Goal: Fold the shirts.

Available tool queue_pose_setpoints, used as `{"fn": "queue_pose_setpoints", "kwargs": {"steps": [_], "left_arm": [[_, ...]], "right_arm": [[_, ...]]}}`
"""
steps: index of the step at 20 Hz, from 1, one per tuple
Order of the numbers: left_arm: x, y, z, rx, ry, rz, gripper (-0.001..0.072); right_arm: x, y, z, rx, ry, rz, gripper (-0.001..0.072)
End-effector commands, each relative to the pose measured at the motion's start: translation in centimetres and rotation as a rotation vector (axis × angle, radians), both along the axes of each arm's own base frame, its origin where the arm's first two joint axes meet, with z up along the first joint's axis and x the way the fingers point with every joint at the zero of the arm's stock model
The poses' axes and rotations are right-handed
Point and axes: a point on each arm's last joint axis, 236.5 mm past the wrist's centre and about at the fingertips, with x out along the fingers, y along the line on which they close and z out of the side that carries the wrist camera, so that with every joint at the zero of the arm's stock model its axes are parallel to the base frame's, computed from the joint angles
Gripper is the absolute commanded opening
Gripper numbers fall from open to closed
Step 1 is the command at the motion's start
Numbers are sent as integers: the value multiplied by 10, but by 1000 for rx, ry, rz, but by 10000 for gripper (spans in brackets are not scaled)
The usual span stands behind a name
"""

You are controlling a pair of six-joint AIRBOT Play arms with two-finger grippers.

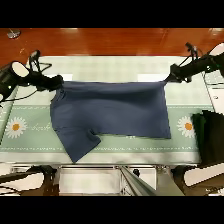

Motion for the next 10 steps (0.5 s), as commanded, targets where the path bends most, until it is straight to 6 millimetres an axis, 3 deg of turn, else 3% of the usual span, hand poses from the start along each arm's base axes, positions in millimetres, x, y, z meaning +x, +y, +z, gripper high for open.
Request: {"fn": "queue_pose_setpoints", "kwargs": {"steps": [1, 3, 4, 5, 6, 8, 10], "left_arm": [[-42, 1, -33, 10, 166, -60, 33], [-50, 4, -33, 1, 207, -59, 34], [-55, 6, -33, -5, 229, -58, 74], [-61, 7, -31, -10, 258, -65, 367], [-67, 8, -29, -15, 283, -70, 712], [-77, 18, -19, -22, 322, -70, 701], [-82, 35, -6, -20, 309, -31, 701]], "right_arm": [[-42, 6, -37, -5, 153, 49, 26], [-50, 7, -43, 1, 182, 47, 30], [-50, 7, -42, 3, 189, 33, 188], [-51, 7, -41, 5, 201, 18, 537], [-52, 6, -37, 5, 197, 21, 619], [-53, -3, -23, -1, 174, 6, 619], [-59, -27, -6, -50, 153, -16, 619]]}}
